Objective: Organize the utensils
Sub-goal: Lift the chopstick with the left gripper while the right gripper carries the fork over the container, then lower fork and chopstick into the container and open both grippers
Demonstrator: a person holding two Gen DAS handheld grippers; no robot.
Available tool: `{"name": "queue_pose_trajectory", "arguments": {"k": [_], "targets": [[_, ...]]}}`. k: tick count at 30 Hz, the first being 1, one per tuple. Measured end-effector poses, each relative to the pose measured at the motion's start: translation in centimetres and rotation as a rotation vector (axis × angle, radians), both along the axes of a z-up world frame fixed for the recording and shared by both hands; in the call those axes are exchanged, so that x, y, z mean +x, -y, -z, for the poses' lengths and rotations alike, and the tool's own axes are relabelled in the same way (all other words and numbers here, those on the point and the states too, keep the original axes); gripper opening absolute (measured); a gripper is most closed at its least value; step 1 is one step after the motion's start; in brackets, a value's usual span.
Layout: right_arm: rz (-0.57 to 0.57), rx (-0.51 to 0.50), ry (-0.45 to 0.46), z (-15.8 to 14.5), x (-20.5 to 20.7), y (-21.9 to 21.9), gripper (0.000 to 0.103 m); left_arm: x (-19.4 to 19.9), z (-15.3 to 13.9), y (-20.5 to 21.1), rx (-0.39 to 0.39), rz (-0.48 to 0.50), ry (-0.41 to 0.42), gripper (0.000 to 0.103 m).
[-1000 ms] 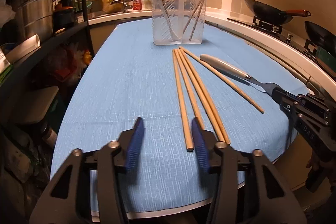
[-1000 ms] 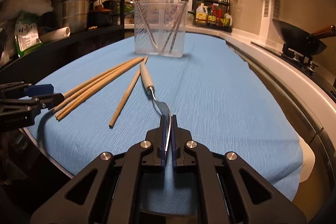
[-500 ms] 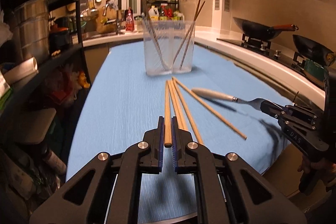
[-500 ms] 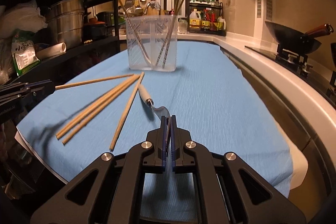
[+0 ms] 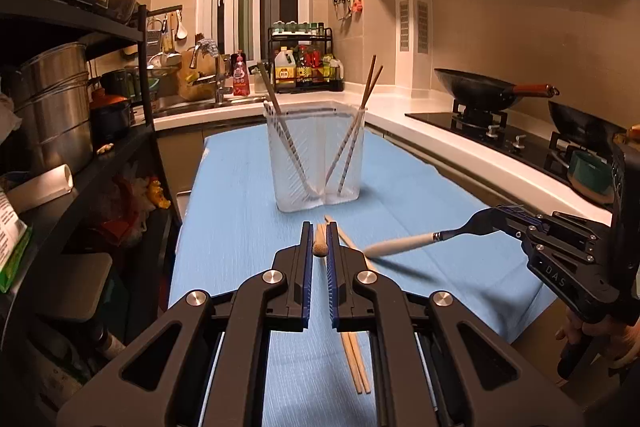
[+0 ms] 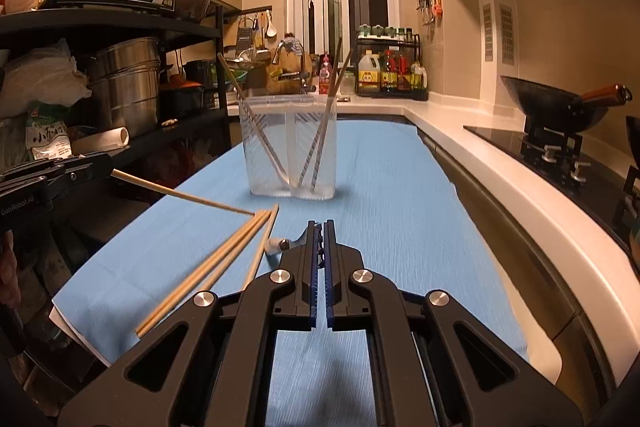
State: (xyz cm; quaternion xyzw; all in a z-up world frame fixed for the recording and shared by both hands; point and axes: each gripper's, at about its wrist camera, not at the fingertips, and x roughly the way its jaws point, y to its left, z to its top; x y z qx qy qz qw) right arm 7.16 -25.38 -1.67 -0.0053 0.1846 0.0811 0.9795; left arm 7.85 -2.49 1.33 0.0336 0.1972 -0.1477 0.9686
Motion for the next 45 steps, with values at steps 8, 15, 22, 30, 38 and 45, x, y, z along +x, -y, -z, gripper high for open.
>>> {"name": "queue_pose_trajectory", "arguments": {"k": [8, 15, 22, 30, 38, 45], "targets": [[0.018, -0.010, 0.029, -2.8, 2.0, -0.3, 0.002, 1.7, -2.7, -0.8, -0.038, 0.002, 0.033, 0.006], [0.019, -0.025, 0.042, -5.3, 3.7, -0.6, 0.002, 3.0, -4.7, -0.8, -0.019, 0.010, 0.028, 0.006], [0.027, -0.030, 0.030, -8.4, 5.4, -0.2, 0.002, 5.0, -6.9, -0.6, 0.010, 0.023, -0.029, 0.006], [0.011, -0.082, 0.073, -14.0, 7.3, -1.0, 0.002, 7.1, -11.3, -0.5, 0.000, 0.043, -0.041, 0.006], [-0.005, -0.136, 0.156, -19.6, 9.9, -2.4, 0.002, 9.9, -16.9, 0.5, 0.005, 0.077, 0.028, 0.006], [-0.001, -0.176, 0.184, -21.7, 13.3, -3.5, 0.001, 11.5, -20.6, 1.8, 0.021, 0.090, 0.108, 0.006]]}}
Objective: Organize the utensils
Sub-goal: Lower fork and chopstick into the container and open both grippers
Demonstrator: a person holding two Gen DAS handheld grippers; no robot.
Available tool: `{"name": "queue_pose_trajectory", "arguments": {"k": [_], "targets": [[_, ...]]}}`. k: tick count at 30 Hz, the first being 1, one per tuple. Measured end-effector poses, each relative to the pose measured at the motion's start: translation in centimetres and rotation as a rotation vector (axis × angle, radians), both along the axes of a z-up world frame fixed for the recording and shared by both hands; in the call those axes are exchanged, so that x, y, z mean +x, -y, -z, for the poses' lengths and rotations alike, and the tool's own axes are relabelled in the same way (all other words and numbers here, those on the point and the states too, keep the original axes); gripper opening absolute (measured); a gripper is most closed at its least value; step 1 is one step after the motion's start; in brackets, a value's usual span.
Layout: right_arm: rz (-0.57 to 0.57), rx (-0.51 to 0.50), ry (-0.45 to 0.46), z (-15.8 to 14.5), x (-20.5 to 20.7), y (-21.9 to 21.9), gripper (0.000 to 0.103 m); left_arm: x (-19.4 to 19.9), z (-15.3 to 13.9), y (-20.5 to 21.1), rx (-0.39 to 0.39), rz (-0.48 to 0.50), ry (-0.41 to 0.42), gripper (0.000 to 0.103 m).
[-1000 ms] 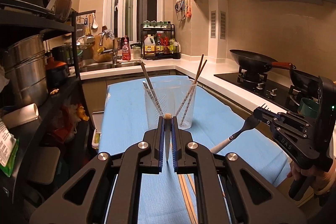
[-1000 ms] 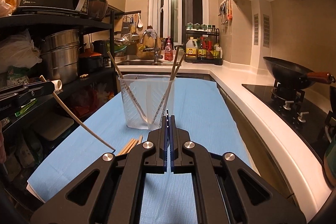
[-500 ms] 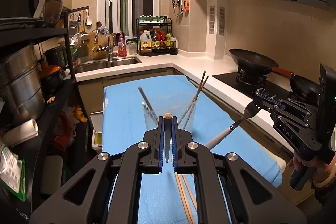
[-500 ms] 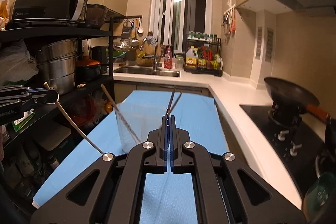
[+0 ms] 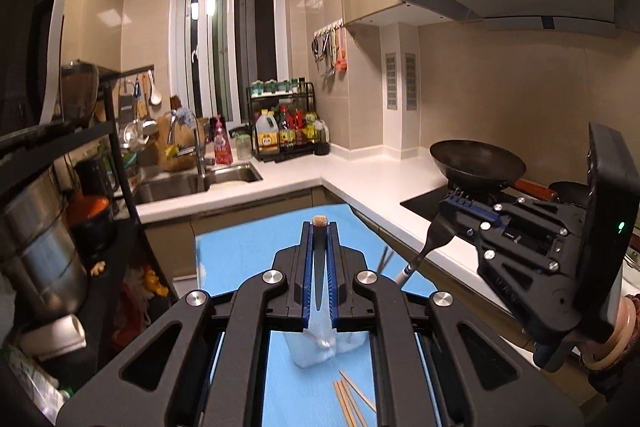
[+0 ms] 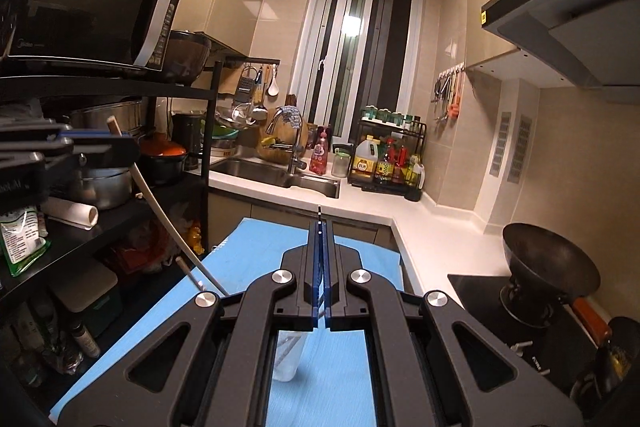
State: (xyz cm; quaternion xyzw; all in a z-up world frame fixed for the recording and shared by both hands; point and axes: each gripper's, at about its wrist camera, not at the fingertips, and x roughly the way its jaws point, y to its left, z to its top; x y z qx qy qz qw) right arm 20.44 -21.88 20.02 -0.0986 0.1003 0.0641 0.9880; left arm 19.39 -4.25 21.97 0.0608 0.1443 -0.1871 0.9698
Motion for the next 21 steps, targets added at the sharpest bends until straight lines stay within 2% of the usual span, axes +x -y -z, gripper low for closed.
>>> {"name": "queue_pose_trajectory", "arguments": {"k": [4, 14, 21], "targets": [[0.026, -0.005, -0.003, 0.2, 2.6, -0.1, 0.001, 2.2, -0.3, 0.7, 0.018, -0.001, -0.004, 0.006], [0.051, -0.003, -0.010, 0.9, 7.2, -0.4, 0.001, 6.9, 2.2, 1.0, 0.051, -0.005, -0.085, 0.006], [0.064, -0.033, -0.042, 3.0, 9.7, -1.0, 0.001, 9.0, 3.0, 1.5, 0.075, 0.004, -0.149, 0.006]]}}
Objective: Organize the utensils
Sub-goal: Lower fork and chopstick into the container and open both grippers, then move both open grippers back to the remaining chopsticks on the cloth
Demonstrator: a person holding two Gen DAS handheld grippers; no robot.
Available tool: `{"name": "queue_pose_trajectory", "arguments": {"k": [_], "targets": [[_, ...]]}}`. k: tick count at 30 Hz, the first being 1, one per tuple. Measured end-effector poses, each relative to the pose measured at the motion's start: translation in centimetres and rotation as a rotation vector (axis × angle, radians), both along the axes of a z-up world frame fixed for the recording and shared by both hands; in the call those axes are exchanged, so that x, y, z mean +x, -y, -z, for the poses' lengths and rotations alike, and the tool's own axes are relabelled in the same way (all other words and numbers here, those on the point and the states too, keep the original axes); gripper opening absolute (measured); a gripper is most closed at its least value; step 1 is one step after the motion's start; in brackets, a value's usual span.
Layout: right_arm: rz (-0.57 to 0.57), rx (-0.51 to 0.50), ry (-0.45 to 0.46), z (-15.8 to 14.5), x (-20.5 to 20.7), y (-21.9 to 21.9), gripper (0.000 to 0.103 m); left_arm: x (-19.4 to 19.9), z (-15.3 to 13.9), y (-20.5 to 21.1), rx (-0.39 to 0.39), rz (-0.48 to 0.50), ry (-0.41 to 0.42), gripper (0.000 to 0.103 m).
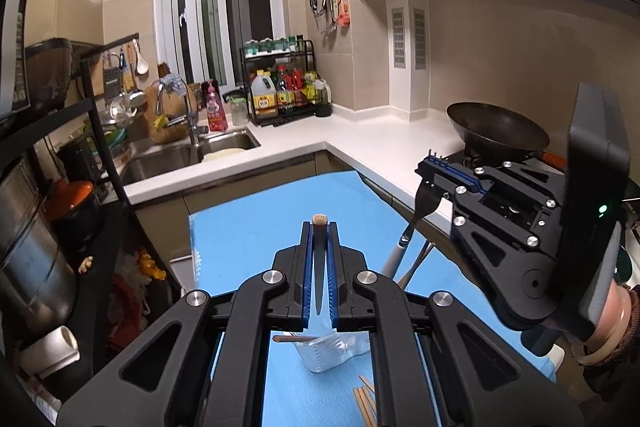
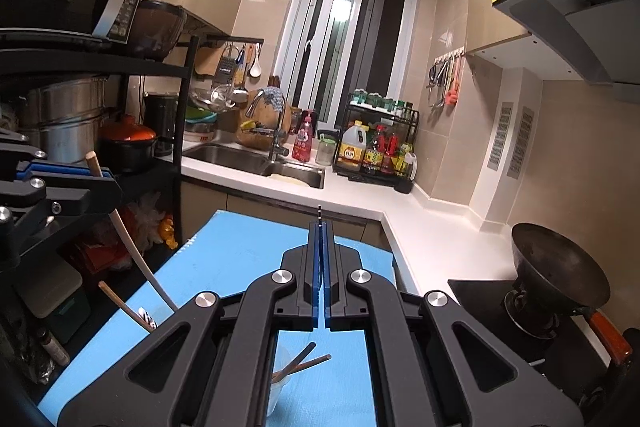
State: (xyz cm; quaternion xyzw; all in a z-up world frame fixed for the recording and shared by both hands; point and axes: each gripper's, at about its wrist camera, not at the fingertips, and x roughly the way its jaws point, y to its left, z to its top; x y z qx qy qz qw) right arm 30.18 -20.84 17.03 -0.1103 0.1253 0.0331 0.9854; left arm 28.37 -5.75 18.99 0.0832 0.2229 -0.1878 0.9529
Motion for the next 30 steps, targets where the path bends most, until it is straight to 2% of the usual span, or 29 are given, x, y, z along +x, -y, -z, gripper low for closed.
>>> {"name": "queue_pose_trajectory", "arguments": {"k": [4, 11, 13, 14, 15, 16, 17, 19, 25, 30], "targets": [[0.005, -0.003, -0.034, 1.4, 0.9, 0.1, 0.001, 0.7, 1.1, 0.2, 0.019, -0.003, -0.019, 0.006], [-0.006, -0.027, -0.091, 4.2, 1.4, -0.4, 0.002, 2.7, 4.4, -0.4, 0.010, -0.027, -0.111, 0.006], [-0.006, -0.029, -0.108, 4.8, 1.4, -0.4, 0.005, 3.0, 5.3, -0.9, 0.015, -0.058, -0.121, 0.012], [0.000, -0.037, -0.113, 5.2, 1.4, -0.5, 0.008, 3.0, 5.4, -1.1, 0.017, -0.075, -0.120, 0.040], [0.008, -0.041, -0.116, 5.4, 1.3, -0.4, 0.022, 3.0, 5.6, -1.5, 0.018, -0.122, -0.111, 0.077], [0.009, -0.036, -0.115, 5.4, 1.2, -0.4, 0.042, 2.8, 5.6, -2.0, 0.009, -0.159, -0.091, 0.087], [0.010, -0.022, -0.109, 5.5, 0.9, -0.2, 0.050, 2.4, 5.5, -2.6, -0.017, -0.192, -0.063, 0.091], [0.009, -0.012, -0.102, 5.6, 0.5, 0.0, 0.057, 2.4, 5.4, -3.2, -0.040, -0.195, -0.079, 0.092], [0.020, 0.043, -0.090, 5.0, -1.5, 0.7, 0.075, 1.5, 6.1, -3.5, -0.042, -0.216, -0.099, 0.092], [0.015, 0.124, -0.106, 5.0, -4.7, 1.4, 0.083, -0.8, 6.7, -3.3, -0.054, -0.206, -0.091, 0.092]]}}
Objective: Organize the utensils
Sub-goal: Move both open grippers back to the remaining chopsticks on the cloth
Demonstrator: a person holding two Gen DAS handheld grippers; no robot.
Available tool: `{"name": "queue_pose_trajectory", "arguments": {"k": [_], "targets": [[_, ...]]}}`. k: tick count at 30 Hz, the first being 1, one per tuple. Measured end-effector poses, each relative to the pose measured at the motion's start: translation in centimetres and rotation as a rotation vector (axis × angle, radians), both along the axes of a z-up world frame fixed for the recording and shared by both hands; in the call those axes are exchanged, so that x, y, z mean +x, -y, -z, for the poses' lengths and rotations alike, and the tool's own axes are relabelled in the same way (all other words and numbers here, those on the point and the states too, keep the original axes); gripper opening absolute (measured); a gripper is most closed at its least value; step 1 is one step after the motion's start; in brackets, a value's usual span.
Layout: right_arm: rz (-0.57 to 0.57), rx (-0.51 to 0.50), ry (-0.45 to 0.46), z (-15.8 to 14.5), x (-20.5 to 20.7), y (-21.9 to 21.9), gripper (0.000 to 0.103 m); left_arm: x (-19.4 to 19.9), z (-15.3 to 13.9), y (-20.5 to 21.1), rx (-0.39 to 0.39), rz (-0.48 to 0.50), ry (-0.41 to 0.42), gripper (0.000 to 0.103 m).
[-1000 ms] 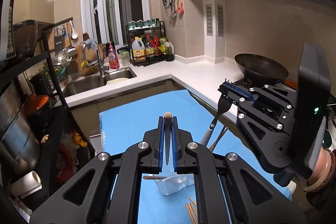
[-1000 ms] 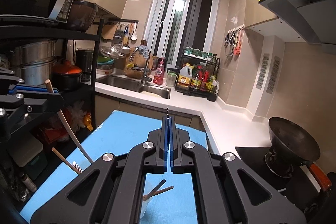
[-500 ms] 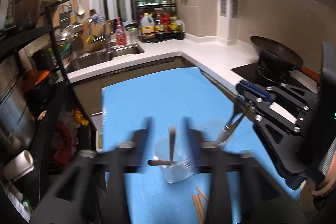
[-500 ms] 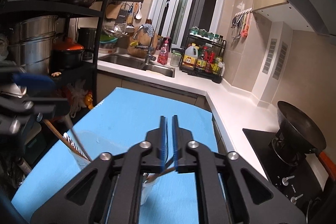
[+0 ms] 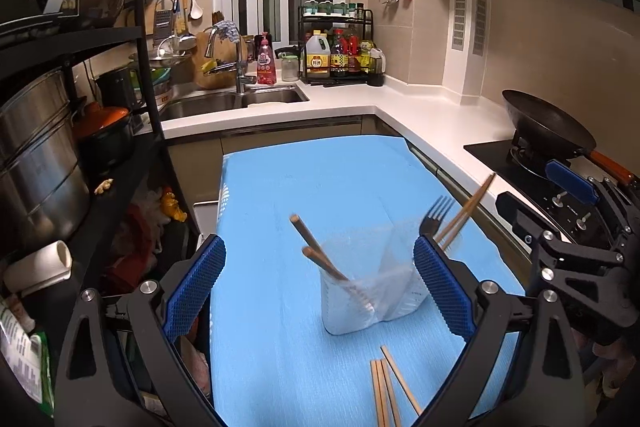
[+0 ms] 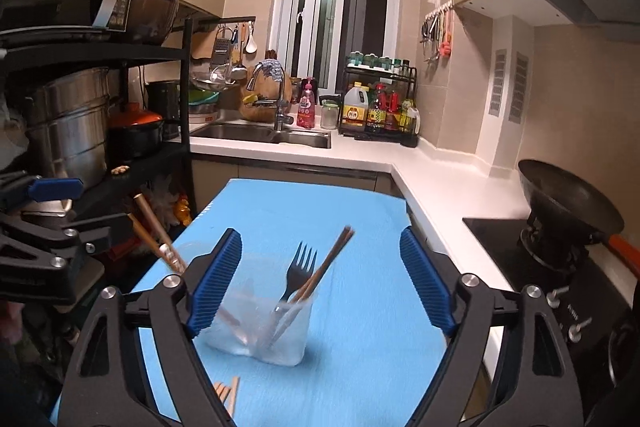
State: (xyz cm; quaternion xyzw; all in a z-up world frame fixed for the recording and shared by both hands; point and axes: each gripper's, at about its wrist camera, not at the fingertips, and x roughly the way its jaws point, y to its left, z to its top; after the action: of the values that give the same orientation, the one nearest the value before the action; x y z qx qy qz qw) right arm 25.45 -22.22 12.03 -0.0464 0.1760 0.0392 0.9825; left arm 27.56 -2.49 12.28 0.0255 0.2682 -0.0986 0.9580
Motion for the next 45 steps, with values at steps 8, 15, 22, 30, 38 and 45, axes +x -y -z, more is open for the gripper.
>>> {"name": "queue_pose_trajectory", "arguments": {"k": [8, 15, 22, 30, 38, 45], "targets": [[0.002, 0.026, -0.064, 3.3, -5.9, -0.5, 0.084, -4.4, 2.6, 0.4, -0.021, -0.003, -0.032, 0.092], [0.034, 0.051, -0.085, 5.8, -10.7, 0.2, 0.084, -9.1, 5.8, 0.1, -0.028, -0.029, -0.062, 0.092], [0.047, 0.075, -0.135, 9.1, -14.5, 0.7, 0.084, -12.9, 9.3, -0.7, -0.037, -0.064, -0.088, 0.092], [0.049, 0.068, -0.197, 13.3, -17.1, 0.4, 0.084, -16.3, 13.3, -0.9, -0.025, -0.062, -0.113, 0.092], [0.046, 0.038, -0.230, 16.9, -18.1, 0.1, 0.084, -18.6, 18.1, -0.5, 0.041, -0.062, -0.145, 0.092], [0.032, 0.011, -0.246, 18.8, -18.1, -0.4, 0.084, -18.6, 20.4, -0.3, 0.075, -0.065, -0.178, 0.092]]}}
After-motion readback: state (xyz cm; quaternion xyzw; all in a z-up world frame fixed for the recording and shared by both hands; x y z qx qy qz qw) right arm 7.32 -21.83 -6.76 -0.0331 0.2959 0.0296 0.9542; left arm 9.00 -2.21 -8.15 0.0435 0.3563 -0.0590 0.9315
